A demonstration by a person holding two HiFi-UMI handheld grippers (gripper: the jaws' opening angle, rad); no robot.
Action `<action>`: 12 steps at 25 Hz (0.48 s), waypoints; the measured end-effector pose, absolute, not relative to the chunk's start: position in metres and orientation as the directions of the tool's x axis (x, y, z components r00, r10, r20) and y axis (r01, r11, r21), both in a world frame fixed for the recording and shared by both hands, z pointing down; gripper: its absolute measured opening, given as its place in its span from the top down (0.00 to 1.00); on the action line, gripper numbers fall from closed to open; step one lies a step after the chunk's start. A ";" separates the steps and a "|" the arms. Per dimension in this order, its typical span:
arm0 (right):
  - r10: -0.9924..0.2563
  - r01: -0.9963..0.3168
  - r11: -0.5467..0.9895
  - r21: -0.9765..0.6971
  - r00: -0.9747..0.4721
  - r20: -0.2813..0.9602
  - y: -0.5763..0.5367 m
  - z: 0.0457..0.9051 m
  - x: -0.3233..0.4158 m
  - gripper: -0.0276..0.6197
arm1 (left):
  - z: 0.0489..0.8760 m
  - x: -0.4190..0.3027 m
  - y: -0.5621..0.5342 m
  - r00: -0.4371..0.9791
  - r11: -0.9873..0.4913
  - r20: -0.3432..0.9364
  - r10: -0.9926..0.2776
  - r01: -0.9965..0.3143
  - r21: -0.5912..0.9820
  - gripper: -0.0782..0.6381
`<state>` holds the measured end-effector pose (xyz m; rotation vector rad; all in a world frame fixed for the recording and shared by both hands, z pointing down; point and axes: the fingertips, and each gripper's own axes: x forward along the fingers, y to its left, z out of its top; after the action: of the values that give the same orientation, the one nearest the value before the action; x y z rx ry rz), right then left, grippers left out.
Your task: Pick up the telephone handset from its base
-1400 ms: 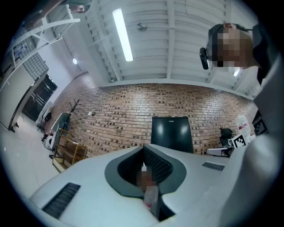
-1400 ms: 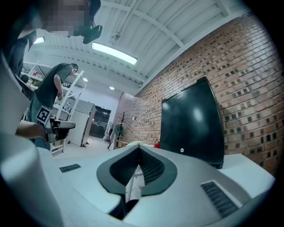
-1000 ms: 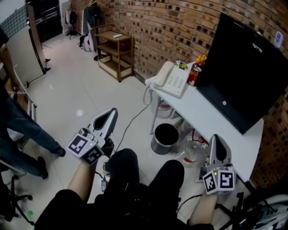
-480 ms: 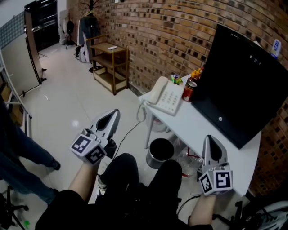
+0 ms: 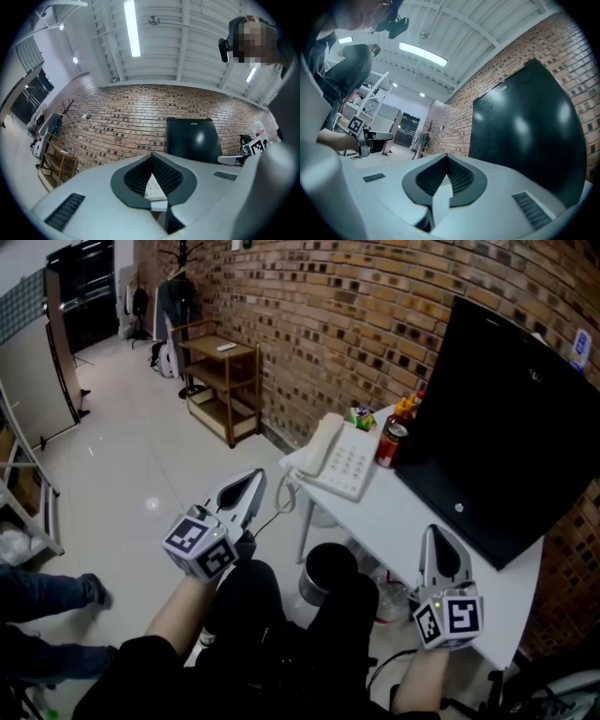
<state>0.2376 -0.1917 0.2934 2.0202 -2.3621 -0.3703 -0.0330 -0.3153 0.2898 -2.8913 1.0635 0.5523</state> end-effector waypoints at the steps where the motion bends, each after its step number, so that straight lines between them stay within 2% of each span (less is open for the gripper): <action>1: -0.976 -0.973 0.144 0.183 -0.170 -0.139 -0.200 0.294 0.238 0.95 | 0.287 -0.030 -0.321 0.703 -0.764 -0.327 -0.632 -0.635 0.112 0.89; 12: -0.981 -0.971 0.149 0.186 -0.169 -0.099 -0.267 0.293 0.241 0.95 | 0.271 0.032 -0.387 0.779 -0.796 -0.214 -0.589 -0.605 -0.013 0.89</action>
<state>0.2412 -0.2672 0.2932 1.9949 -2.3465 -0.3203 0.0319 -0.3867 0.2708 -2.8865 0.9710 0.3068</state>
